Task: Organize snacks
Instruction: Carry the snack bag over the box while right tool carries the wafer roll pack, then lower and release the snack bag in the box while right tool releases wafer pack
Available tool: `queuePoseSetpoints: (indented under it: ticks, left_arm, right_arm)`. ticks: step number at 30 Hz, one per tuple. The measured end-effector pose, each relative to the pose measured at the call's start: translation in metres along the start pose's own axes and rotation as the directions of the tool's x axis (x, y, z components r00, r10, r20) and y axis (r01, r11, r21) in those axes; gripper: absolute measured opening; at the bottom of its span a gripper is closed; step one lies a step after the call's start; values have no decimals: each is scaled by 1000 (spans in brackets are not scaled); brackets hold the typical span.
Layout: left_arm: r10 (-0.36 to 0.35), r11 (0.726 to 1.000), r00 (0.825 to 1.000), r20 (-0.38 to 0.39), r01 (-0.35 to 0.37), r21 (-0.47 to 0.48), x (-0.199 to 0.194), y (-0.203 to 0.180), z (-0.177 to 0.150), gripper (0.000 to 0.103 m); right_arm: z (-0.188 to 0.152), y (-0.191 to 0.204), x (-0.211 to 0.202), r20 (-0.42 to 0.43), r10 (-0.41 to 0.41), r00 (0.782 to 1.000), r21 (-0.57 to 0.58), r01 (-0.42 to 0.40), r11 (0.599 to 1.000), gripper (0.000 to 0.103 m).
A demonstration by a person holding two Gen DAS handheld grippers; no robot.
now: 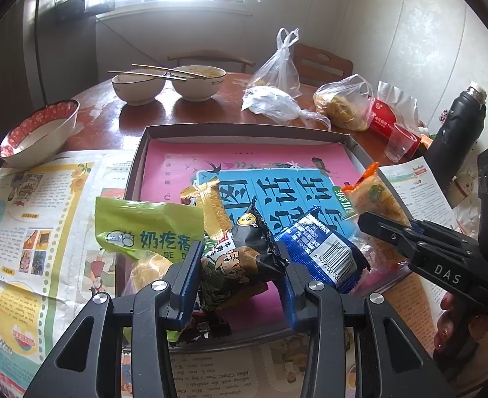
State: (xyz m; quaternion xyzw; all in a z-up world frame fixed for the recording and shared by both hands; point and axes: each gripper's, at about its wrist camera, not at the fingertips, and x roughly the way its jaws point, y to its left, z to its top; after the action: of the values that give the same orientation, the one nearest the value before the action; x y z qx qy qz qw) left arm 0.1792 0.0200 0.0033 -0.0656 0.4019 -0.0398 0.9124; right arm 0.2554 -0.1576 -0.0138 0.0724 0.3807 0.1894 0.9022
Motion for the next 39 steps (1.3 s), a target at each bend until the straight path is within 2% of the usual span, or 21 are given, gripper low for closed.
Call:
queuePoseSetpoints:
  ticks: [12,25,39]
  left_arm:
    - [11,1000,1000,0,-11,3,0,0,-1,43]
    - [13,1000,1000,-5,-13,1,-1,1,-2,44]
    - [12,1000,1000,-8,-12,1,-4,1,-3,45]
  right_arm:
    - [-4,3,-6,-1,-1,1000,-19,1,1000,26]
    - [-7,6,-15,14,11,1000,-29,-11,1000,40]
    - [-9,18,-27,36,26,999,-62,-24,998,47]
